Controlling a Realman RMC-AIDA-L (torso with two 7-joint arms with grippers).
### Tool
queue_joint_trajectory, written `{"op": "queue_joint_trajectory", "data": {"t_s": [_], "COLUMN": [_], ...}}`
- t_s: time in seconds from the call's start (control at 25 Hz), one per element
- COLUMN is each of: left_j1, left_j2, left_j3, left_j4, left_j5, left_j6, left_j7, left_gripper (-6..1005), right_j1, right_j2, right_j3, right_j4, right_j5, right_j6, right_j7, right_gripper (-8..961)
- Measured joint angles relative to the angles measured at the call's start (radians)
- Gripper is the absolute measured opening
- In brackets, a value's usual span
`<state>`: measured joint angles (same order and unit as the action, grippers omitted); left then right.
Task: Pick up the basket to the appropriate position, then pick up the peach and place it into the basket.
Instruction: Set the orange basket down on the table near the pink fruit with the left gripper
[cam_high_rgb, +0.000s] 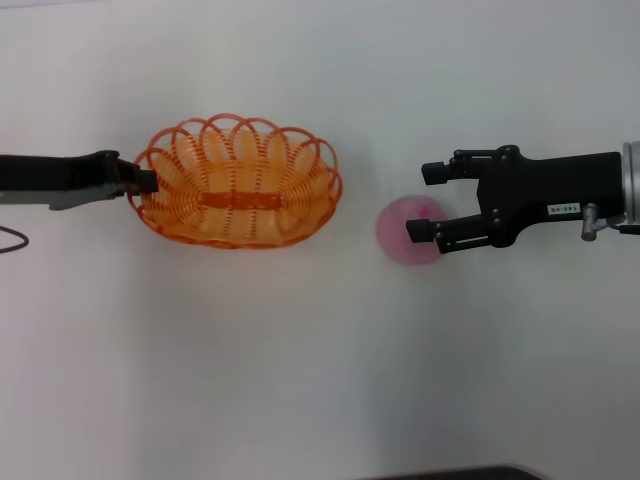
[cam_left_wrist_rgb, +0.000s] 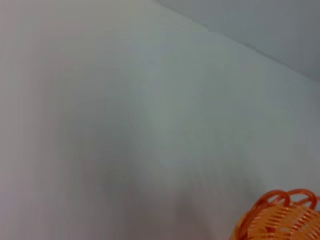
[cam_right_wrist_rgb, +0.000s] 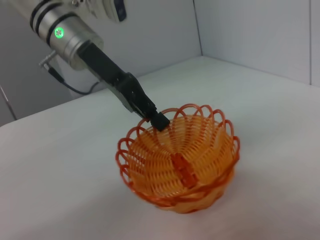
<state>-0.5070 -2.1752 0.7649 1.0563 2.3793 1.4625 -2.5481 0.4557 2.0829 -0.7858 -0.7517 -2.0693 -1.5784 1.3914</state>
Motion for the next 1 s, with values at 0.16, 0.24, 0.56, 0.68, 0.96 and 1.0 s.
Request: {"op": "queue_joint_trajectory", "data": {"t_s": [0.16,0.24,0.56,0.68,0.96,1.0], "left_j1": [0.039,0.048,0.094,0.105,0.125,0.125], "left_j2": [0.0,0.0,0.0,0.0,0.0,0.0], "left_j3": [0.063,0.079,0.144,0.163,0.202,0.204], "left_j4": [-0.007,-0.013,-0.036,-0.044,-0.052,-0.052], "left_j5": [-0.027,-0.044,-0.108,-0.122,-0.13,-0.129], "left_j6": [-0.054,-0.063,-0.118,-0.141,-0.214,-0.217], "left_j7": [-0.022,-0.028,-0.04,-0.041,-0.055,-0.055], "left_gripper": [55,55,56,55,55,56], "right_j1": [0.001,0.001,0.001,0.0,0.001,0.001], "right_j2": [0.0,0.0,0.0,0.0,0.0,0.0], "right_j3": [0.001,0.002,0.008,0.009,0.009,0.009], "right_j4": [0.0,0.0,0.0,0.0,0.0,0.0], "right_j5": [0.0,0.0,0.0,0.0,0.0,-0.001], "right_j6": [0.0,0.002,0.005,0.006,0.007,0.008], "right_j7": [0.01,0.014,0.022,0.022,0.02,0.019], "right_gripper": [878,878,878,878,879,879]}}
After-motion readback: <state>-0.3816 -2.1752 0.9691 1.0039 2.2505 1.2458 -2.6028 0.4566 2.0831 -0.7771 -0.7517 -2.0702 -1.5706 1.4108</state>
